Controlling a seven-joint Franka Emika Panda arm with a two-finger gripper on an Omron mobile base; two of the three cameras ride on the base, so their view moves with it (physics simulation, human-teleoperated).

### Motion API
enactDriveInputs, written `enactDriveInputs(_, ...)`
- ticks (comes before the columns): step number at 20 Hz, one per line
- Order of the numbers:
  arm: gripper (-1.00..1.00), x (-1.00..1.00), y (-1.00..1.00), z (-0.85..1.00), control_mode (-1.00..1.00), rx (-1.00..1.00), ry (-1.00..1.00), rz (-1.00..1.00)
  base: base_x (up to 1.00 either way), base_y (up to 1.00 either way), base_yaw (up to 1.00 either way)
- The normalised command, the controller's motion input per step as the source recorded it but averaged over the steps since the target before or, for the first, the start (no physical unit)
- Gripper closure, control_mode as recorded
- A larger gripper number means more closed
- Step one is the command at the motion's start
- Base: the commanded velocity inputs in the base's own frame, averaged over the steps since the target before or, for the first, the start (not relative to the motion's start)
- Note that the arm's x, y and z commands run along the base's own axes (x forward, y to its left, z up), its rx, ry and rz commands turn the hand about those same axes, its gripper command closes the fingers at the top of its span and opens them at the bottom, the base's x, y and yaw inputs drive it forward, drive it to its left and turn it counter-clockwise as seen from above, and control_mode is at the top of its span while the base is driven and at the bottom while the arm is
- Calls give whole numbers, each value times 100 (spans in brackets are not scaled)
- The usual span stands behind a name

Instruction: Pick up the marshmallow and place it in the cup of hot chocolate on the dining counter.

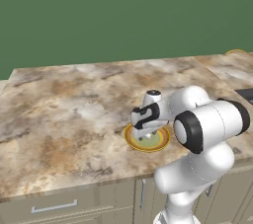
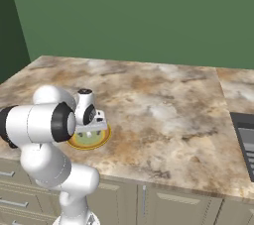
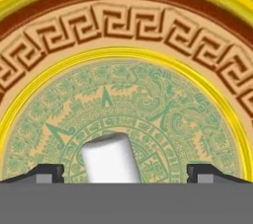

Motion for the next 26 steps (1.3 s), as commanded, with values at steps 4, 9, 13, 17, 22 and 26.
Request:
enactDriveInputs(4,100,0,0,0,-100,0,0,0,0,0,0)
enactDriveInputs(9,100,0,0,-2,-100,0,0,0,0,0,0)
enactDriveInputs(13,100,0,0,-18,-100,0,0,0,0,0,0)
enactDriveInputs(17,100,0,0,-15,-100,1,0,0,0,0,0)
enactDriveInputs(22,100,-13,0,30,-100,3,0,0,0,0,0)
enactDriveInputs(26,100,-21,0,74,-100,0,0,-2,0,0,0)
